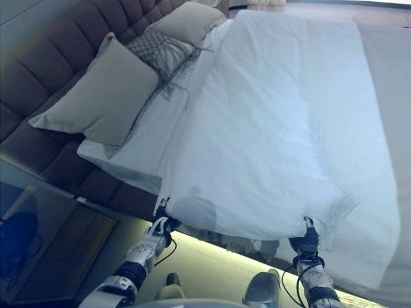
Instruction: Make the bed neatly
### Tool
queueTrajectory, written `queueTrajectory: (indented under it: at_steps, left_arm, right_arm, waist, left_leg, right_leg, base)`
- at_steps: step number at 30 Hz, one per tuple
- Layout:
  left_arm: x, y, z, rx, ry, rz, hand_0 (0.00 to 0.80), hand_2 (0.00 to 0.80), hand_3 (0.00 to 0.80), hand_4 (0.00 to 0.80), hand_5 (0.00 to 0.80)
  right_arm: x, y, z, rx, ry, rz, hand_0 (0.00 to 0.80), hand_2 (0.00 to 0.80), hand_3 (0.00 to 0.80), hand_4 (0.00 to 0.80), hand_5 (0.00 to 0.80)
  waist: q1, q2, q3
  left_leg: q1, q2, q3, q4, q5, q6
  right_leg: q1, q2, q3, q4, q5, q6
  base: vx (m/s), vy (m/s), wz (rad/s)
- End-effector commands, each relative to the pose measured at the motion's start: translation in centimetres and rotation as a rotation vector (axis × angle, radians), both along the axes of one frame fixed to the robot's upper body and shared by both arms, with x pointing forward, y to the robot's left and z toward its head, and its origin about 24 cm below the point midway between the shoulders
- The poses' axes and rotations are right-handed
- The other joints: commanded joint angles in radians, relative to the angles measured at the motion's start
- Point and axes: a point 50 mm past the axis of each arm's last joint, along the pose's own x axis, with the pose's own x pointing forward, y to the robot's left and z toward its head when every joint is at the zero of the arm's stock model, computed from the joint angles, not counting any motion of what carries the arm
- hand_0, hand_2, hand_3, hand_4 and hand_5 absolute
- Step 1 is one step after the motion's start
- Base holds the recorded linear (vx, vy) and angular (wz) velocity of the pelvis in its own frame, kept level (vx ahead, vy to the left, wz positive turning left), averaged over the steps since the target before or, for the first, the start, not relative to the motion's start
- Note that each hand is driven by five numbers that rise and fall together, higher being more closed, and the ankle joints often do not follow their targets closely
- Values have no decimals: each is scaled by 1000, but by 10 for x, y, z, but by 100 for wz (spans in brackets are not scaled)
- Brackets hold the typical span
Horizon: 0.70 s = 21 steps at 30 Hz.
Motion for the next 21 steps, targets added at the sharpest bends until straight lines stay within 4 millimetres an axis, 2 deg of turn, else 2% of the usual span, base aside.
queueTrajectory:
  at_steps: [1, 3, 4, 6, 9, 11, 12, 13, 15, 18, 20, 21]
  left_arm:
    - [10, -1, 14, -20, -55, -18, 800, 800, 800, 800, 800]
    - [13, 3, 21, 12, -89, -33, 800, 800, 800, 800, 800]
    - [12, 9, 22, 34, -95, -25, 800, 800, 800, 800, 800]
    - [8, 29, 21, 67, -52, 36, 800, 800, 800, 800, 800]
    - [8, 55, 20, 126, -39, 95, 800, 800, 800, 800, 800]
    - [11, 57, 21, 155, -53, 103, 800, 800, 800, 800, 800]
    - [12, 56, 22, 173, -61, 99, 800, 800, 800, 800, 800]
    - [13, 56, 23, 183, -67, 94, 800, 800, 800, 800, 800]
    - [19, 51, 26, 175, -94, 82, 800, 800, 800, 800, 800]
    - [19, 44, 29, 137, -147, 71, 800, 800, 800, 800, 800]
    - [11, 41, 23, 99, -138, 79, 800, 800, 800, 800, 800]
    - [3, 41, 17, 96, -118, 84, 800, 800, 800, 800, 800]
  right_arm:
    - [12, -18, 17, -55, -86, -24, 800, 800, 800, 800, 800]
    - [5, -8, 9, -13, -69, -45, 800, 800, 800, 800, 800]
    - [4, -2, 7, 3, -72, -47, 800, 800, 800, 800, 800]
    - [4, 9, 7, 34, -96, -66, 800, 800, 800, 800, 800]
    - [-6, 21, 1, 86, -108, -62, 800, 800, 800, 800, 800]
    - [-7, 26, -2, 79, -97, -37, 800, 800, 800, 800, 800]
    - [-8, 28, -2, 73, -94, -29, 800, 800, 800, 800, 800]
    - [-6, 29, -2, 72, -98, -29, 800, 800, 800, 800, 800]
    - [1, 28, 1, 69, -110, -36, 800, 800, 800, 800, 800]
    - [21, 27, 11, 51, -118, -15, 800, 800, 800, 800, 800]
    - [25, 28, 12, 38, -105, 8, 800, 800, 800, 800, 800]
    - [24, 29, 12, 21, -92, 31, 800, 800, 800, 800, 800]
  waist:
    - [24, 32, -30]
    - [46, 2, -33]
    - [55, -7, -33]
    - [75, -17, -35]
    - [75, -39, -51]
    - [65, -49, -52]
    - [63, -58, -48]
    - [64, -66, -45]
    - [59, -63, -32]
    - [76, -48, -10]
    - [83, -42, -5]
    - [87, -39, -9]
  left_leg:
    - [-49, 74, -37, 83, 49, -16]
    - [-50, 36, -34, 102, 8, 20]
    - [-39, 22, -23, 93, -1, 37]
    - [-34, -3, -9, 83, -8, 74]
    - [-40, -20, 45, 61, 10, 107]
    - [-40, -25, 63, 63, 14, 106]
    - [-47, -28, 69, 74, 15, 101]
    - [-61, -30, 71, 81, 24, 94]
    - [-90, -41, 45, 69, 42, 87]
    - [-141, -44, 34, 88, 62, 73]
    - [-164, -8, 25, 119, 88, 48]
    - [-161, 24, 20, 114, 110, 34]
  right_leg:
    - [35, -49, 32, -40, 108, 33]
    - [42, -92, 2, -82, 200, 33]
    - [30, -96, -13, -68, 214, 33]
    - [5, -51, -29, 23, 176, 31]
    - [-25, 60, -84, 95, 108, 6]
    - [-22, 178, -104, 56, 48, -32]
    - [-16, 226, -108, 16, 44, -53]
    - [-19, 251, -108, -19, 56, -68]
    - [-25, 287, -67, -81, 74, -90]
    - [-27, 303, -76, -110, 84, -109]
    - [-13, 313, -77, -122, 88, -118]
    - [0, 316, -77, -129, 85, -120]
  base:
    - [184, 186, 7]
    - [101, 135, -6]
    - [37, 207, -18]
    - [-14, 211, -27]
    - [-20, 120, -35]
    - [38, -32, -35]
    - [19, -135, -24]
    - [-2, -168, 6]
    - [-129, -130, 55]
    - [-165, -34, 36]
    - [-23, -7, 8]
    - [75, 13, -7]
